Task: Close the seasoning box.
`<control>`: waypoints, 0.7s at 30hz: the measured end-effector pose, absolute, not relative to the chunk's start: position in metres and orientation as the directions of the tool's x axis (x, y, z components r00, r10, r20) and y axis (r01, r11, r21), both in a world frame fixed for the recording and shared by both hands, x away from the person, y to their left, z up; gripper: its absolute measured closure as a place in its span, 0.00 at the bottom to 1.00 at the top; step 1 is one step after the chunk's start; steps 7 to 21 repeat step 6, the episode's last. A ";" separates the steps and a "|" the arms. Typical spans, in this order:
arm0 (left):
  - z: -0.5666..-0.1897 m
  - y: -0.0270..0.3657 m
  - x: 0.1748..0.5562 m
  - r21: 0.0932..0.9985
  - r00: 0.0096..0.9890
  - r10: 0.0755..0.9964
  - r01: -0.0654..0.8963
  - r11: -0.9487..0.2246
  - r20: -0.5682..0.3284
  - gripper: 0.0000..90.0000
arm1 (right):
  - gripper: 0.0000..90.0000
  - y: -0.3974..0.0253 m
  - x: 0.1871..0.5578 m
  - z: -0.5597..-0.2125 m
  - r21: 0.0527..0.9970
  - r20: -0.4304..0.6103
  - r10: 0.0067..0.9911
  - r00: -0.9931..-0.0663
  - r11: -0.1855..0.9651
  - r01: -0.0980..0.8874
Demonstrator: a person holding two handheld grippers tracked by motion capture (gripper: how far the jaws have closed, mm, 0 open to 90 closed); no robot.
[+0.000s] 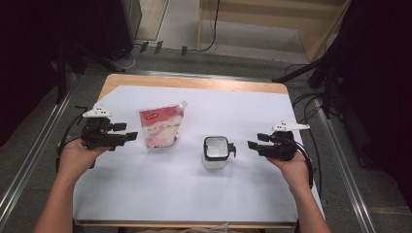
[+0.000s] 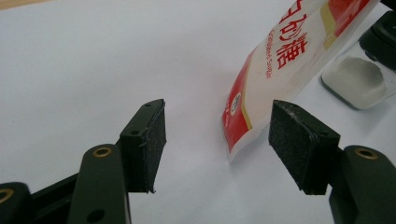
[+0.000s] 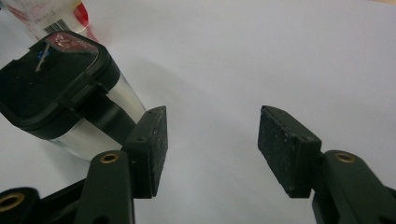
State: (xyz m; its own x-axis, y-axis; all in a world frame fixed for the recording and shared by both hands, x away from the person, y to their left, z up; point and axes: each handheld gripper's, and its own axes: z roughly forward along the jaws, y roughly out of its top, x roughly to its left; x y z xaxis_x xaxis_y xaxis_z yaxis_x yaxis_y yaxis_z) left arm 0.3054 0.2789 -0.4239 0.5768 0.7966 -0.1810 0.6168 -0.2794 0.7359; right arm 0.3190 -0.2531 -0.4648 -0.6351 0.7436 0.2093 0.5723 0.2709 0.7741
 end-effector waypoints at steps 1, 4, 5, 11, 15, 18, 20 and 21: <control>-0.424 0.280 0.306 0.735 0.578 0.796 0.617 -0.282 -0.180 0.42 | 0.48 -0.253 0.319 -0.465 0.776 0.208 0.745 -0.634 0.270 0.571; -0.424 0.281 0.305 0.732 0.577 0.793 0.623 -0.274 -0.194 0.42 | 0.47 -0.255 0.319 -0.466 0.777 0.202 0.749 -0.631 0.270 0.569; -0.425 0.281 0.305 0.736 0.581 0.792 0.616 -0.280 -0.186 0.42 | 0.47 -0.255 0.319 -0.466 0.780 0.201 0.750 -0.630 0.267 0.567; -0.425 0.282 0.305 0.739 0.586 0.791 0.610 -0.286 -0.178 0.41 | 0.47 -0.256 0.319 -0.466 0.781 0.199 0.753 -0.628 0.265 0.565; -0.425 0.282 0.305 0.739 0.586 0.791 0.610 -0.286 -0.178 0.41 | 0.47 -0.256 0.319 -0.466 0.781 0.199 0.753 -0.628 0.265 0.565; -0.425 0.282 0.305 0.739 0.586 0.791 0.610 -0.286 -0.178 0.41 | 0.47 -0.256 0.319 -0.466 0.781 0.199 0.753 -0.628 0.265 0.565; -0.425 0.282 0.305 0.739 0.586 0.791 0.610 -0.286 -0.178 0.41 | 0.47 -0.256 0.319 -0.466 0.781 0.199 0.753 -0.628 0.265 0.565; -0.425 0.282 0.305 0.739 0.586 0.791 0.610 -0.286 -0.178 0.41 | 0.47 -0.256 0.319 -0.466 0.781 0.199 0.753 -0.628 0.265 0.565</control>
